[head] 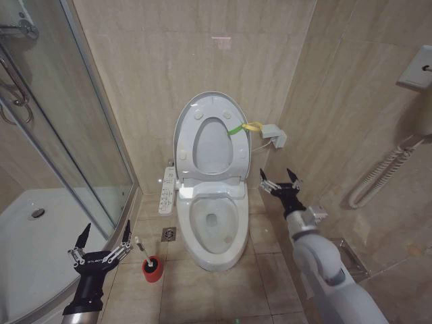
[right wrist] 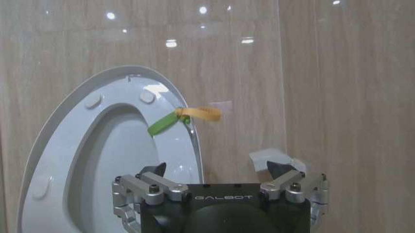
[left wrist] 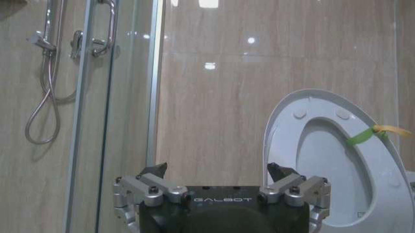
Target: Open the toilet lid, clean the toilet bowl with a toilet brush, close the toilet lid, and flush.
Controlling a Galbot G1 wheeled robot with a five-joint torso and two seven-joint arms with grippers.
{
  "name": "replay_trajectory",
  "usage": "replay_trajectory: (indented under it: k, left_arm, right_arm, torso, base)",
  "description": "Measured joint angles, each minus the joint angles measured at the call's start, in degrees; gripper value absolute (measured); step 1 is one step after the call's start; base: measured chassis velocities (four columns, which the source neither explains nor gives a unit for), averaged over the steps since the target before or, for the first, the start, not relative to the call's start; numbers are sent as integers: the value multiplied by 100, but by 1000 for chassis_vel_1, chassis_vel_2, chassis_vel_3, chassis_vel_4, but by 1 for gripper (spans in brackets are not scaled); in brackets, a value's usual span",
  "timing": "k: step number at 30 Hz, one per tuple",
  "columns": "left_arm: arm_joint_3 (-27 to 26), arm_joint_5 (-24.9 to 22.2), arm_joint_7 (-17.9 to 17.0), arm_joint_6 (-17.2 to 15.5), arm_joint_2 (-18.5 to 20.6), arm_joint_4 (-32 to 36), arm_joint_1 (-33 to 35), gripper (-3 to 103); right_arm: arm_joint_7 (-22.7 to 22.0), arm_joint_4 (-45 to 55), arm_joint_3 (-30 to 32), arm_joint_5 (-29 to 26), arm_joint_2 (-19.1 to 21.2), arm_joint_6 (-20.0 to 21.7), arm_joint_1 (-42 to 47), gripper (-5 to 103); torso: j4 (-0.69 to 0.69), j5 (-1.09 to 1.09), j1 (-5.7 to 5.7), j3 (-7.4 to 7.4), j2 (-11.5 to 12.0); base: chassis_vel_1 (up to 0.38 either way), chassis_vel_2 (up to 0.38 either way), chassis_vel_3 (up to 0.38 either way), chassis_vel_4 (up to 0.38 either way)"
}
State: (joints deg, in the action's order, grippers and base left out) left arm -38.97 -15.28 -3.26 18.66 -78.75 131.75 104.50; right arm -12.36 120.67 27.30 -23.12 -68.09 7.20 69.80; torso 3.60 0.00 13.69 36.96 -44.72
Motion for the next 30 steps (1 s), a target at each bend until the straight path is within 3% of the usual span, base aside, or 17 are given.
replay_trajectory:
  k: [12,20,30]
  left_arm:
    - [0,0,1,0,0,0,0,100]
    - [0,0,1,0,0,0,0,100]
    - [0,0,0,0,0,0,0,100]
  right_arm:
    - [8,792,259,434,-321,-44,1092,100]
    - [59,937,281,903,-746,-479,1768,100]
    - [60,1347,346,1208,-862,-539,2466,100]
  torso:
    - [0,0,0,0,0]
    - [0,0,0,0,0]
    - [1,-1,0,0,0]
  base:
    - [0,0,0,0]
    - [0,0,0,0]
    - [0,0,0,0]
